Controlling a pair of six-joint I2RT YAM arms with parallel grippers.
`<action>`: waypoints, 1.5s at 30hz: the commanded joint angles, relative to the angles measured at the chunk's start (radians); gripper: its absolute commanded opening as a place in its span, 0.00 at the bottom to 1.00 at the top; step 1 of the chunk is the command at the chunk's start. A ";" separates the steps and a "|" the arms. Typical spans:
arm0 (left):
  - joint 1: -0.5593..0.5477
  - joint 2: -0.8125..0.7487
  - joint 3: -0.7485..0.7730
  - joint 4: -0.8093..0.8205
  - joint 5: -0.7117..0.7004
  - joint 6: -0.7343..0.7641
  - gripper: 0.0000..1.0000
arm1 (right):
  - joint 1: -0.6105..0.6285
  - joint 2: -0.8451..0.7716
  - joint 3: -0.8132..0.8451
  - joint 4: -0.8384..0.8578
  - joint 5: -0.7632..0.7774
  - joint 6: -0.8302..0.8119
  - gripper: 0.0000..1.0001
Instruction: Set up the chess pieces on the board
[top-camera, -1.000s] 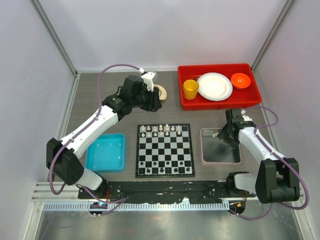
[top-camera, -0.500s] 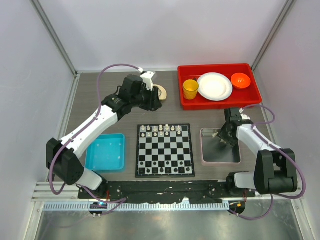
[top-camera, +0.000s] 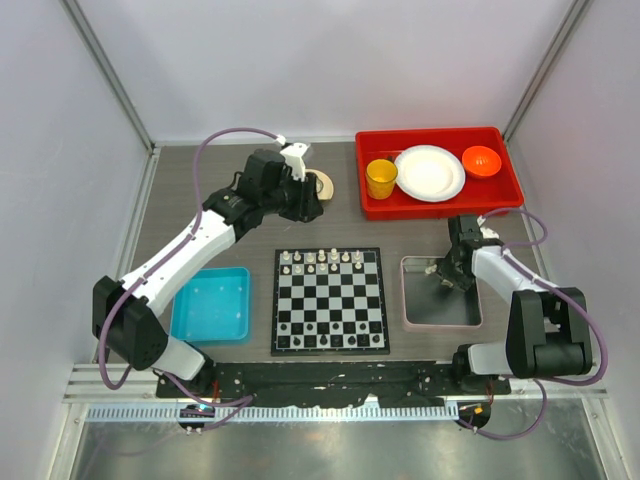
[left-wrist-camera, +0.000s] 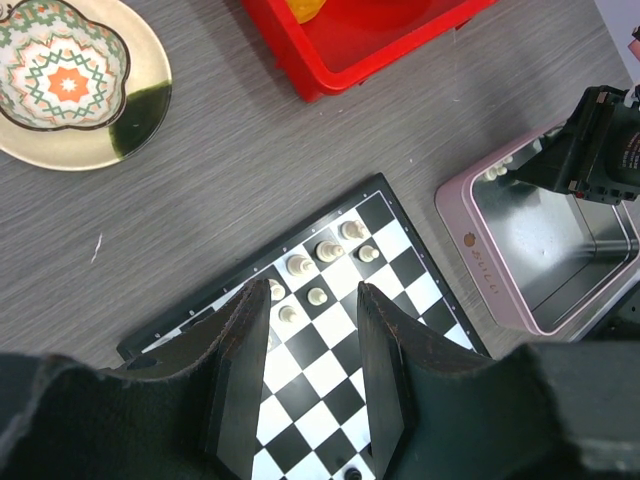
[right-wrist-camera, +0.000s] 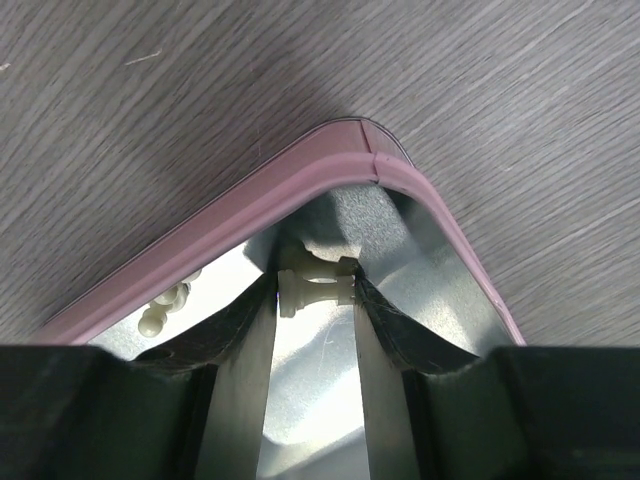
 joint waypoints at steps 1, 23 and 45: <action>0.007 -0.014 0.004 0.044 0.024 0.000 0.44 | -0.007 0.016 -0.004 0.031 0.022 -0.017 0.40; 0.009 -0.002 0.012 0.041 0.058 -0.008 0.44 | -0.007 -0.234 0.097 -0.124 -0.093 -0.083 0.28; 0.012 -0.002 0.010 0.043 0.059 -0.016 0.43 | 0.433 -0.201 0.128 0.060 -0.375 -0.097 0.26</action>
